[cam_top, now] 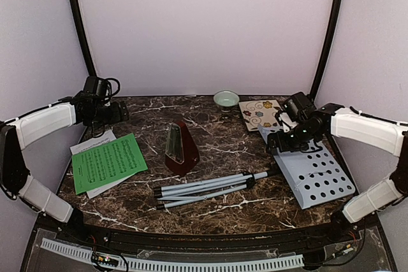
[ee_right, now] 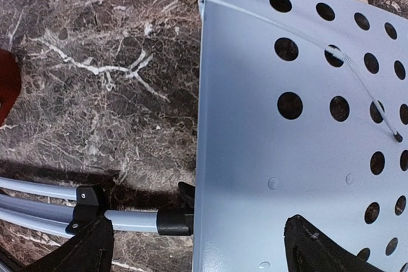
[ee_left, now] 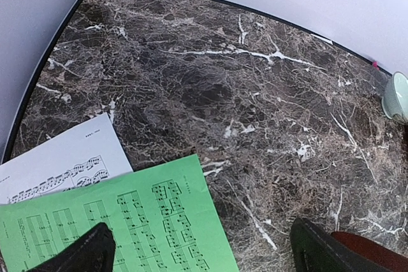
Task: Set up the instrument practice props
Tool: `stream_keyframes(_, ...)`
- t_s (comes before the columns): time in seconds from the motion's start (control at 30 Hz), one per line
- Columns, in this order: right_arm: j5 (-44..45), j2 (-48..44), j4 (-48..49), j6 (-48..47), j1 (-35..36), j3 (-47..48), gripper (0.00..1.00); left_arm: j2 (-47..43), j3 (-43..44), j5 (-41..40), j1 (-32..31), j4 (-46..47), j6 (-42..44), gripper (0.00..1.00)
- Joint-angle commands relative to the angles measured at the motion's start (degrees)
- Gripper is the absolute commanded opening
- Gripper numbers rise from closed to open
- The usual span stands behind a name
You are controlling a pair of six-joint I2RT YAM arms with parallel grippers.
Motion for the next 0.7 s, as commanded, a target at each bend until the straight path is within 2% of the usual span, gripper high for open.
stream_keyframes(0.0, 3.5, 2.1, -2.2, 1.3, 3.3, 0.4, 0.90, -0.2, 1.7, 2.2, -0.4, -1.4, 0.2, 0.99)
stream_keyframes(0.23, 3.6, 4.5, -1.7, 1.8, 5.2, 0.1, 0.72, -3.4, 1.4, 4.7, -0.4, -0.6, -0.9, 0.99)
stream_keyframes(0.5, 5.8, 8.4, -2.4, 2.5, 7.3, 1.5, 0.46, -5.0, -0.3, 4.9, -0.4, 0.2, -1.8, 0.99)
stream_keyframes(0.67, 6.7, 10.5, -3.0, 3.3, 8.5, 2.5, 0.25, -5.5, -1.2, 4.2, -0.4, 0.5, -2.3, 0.99)
